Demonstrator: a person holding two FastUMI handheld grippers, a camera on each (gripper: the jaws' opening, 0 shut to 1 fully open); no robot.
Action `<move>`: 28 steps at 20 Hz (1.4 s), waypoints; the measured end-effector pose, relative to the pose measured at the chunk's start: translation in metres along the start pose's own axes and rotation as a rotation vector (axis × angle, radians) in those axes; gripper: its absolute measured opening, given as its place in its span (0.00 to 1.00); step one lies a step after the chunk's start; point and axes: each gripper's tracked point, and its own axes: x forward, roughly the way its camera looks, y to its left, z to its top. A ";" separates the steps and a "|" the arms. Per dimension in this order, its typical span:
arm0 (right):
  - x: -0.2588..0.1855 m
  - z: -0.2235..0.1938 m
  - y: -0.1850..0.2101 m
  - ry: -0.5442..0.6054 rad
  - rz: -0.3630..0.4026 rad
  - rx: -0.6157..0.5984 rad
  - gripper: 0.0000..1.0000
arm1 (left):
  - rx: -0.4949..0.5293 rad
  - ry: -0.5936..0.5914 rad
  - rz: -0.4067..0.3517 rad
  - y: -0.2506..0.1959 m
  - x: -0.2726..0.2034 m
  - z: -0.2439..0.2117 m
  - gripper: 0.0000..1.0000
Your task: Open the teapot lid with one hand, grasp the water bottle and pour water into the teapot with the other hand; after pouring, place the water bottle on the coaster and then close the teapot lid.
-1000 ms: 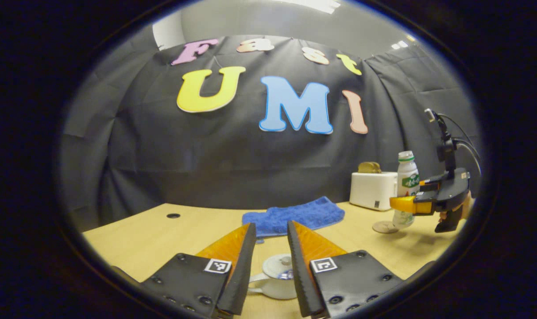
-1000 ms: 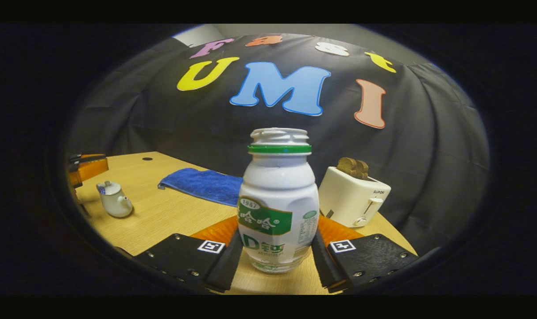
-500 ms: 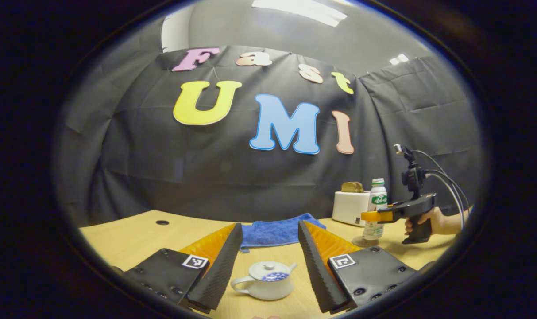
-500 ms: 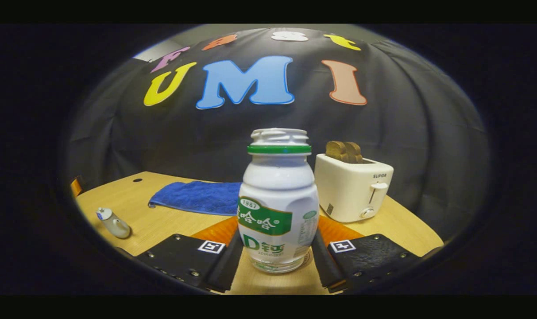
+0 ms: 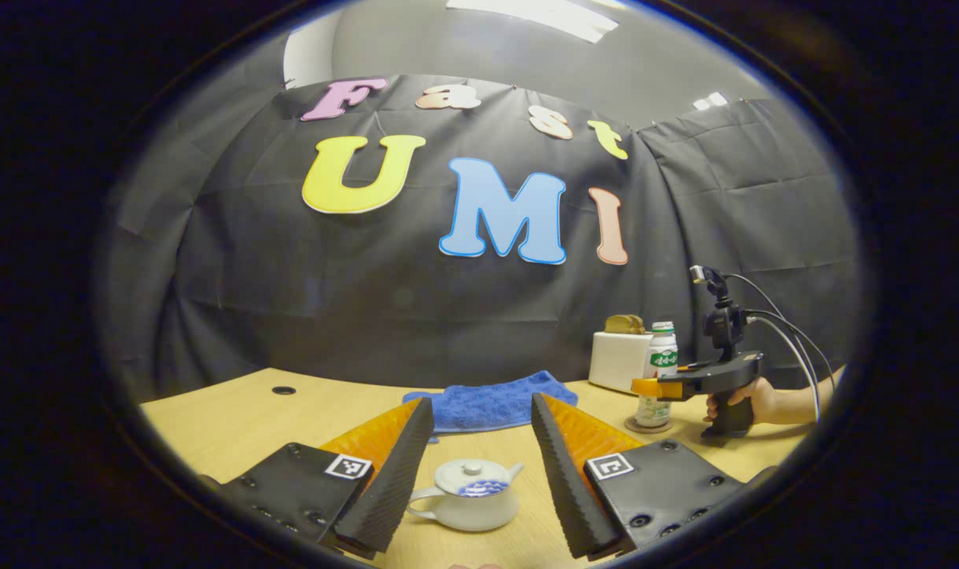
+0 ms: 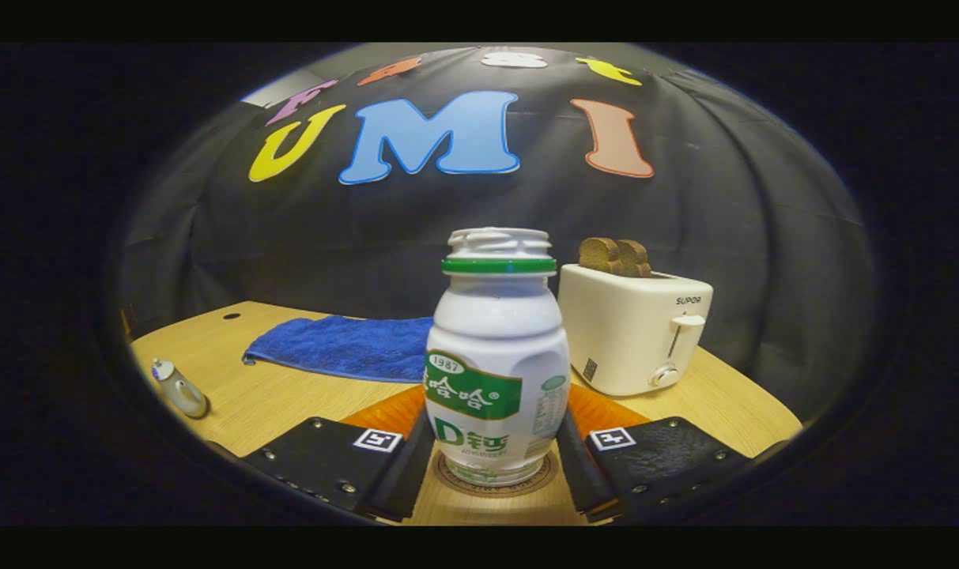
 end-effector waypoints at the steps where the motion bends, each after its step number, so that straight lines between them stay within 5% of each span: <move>1: 0.001 -0.007 -0.001 0.021 -0.007 -0.004 0.74 | 0.005 0.000 0.002 0.001 0.000 0.000 0.84; 2: 0.000 -0.011 0.001 0.036 -0.004 -0.010 0.75 | 0.009 0.003 0.006 0.001 0.001 -0.001 0.84; 5: 0.000 -0.015 0.002 0.046 -0.007 -0.003 1.00 | 0.012 0.007 0.018 0.004 0.000 -0.003 0.85; 13: -0.071 0.003 0.003 -0.005 -0.024 -0.043 1.00 | 0.013 0.041 0.042 0.005 -0.002 -0.010 0.84; 16: -0.129 0.008 0.004 -0.046 -0.048 -0.012 0.99 | -0.003 0.043 0.050 -0.014 -0.023 -0.003 0.97; 18: -0.166 0.007 0.018 -0.073 -0.055 -0.007 0.99 | 0.009 0.051 0.081 -0.028 -0.035 -0.005 0.89; 20: -0.194 0.001 0.042 -0.101 -0.051 0.002 0.99 | -0.013 0.060 0.092 -0.053 -0.045 -0.009 0.99; 22: -0.210 -0.009 0.077 -0.134 -0.005 0.035 0.99 | -0.005 0.062 0.115 -0.073 -0.058 -0.010 0.99; 28: -0.231 -0.037 0.109 -0.136 -0.025 0.037 0.99 | 0.064 0.081 0.154 -0.098 -0.082 -0.031 0.99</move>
